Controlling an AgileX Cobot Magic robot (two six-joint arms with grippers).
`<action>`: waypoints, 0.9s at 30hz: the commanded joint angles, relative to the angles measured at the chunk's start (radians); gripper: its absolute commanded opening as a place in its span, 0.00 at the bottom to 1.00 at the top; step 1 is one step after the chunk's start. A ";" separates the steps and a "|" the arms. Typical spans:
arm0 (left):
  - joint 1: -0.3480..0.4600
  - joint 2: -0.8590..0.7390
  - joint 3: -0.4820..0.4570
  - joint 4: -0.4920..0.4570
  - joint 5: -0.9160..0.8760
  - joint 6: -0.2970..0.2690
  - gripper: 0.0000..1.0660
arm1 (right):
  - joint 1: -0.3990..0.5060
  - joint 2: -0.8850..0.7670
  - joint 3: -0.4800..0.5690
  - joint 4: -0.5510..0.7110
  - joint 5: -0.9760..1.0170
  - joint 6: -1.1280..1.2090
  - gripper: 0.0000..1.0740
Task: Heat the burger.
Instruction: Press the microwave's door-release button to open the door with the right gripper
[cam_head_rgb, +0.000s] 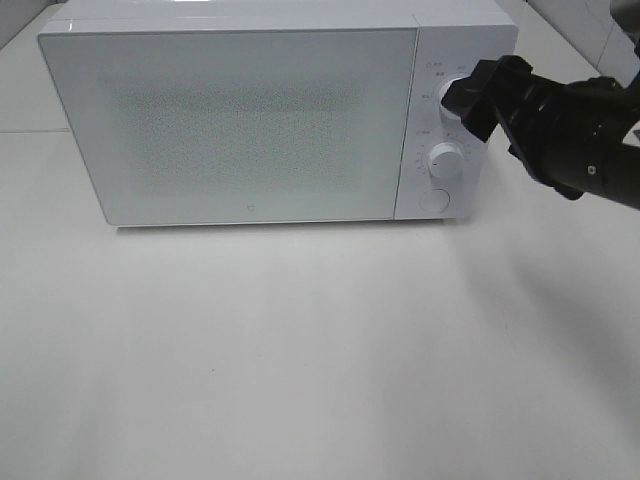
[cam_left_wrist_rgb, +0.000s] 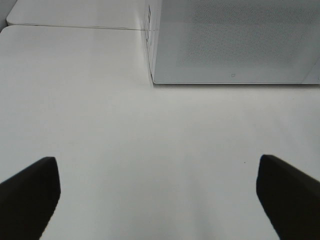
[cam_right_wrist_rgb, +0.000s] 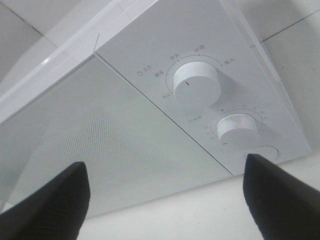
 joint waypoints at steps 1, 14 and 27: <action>0.003 -0.004 0.001 -0.004 -0.006 -0.002 0.94 | -0.043 -0.045 -0.080 -0.080 0.260 -0.126 0.69; 0.003 -0.004 0.001 -0.004 -0.006 -0.002 0.94 | -0.072 -0.057 -0.308 -0.414 1.122 -0.170 0.69; 0.003 -0.004 0.001 -0.004 -0.006 -0.002 0.94 | -0.071 -0.212 -0.306 -0.362 1.326 -0.312 0.69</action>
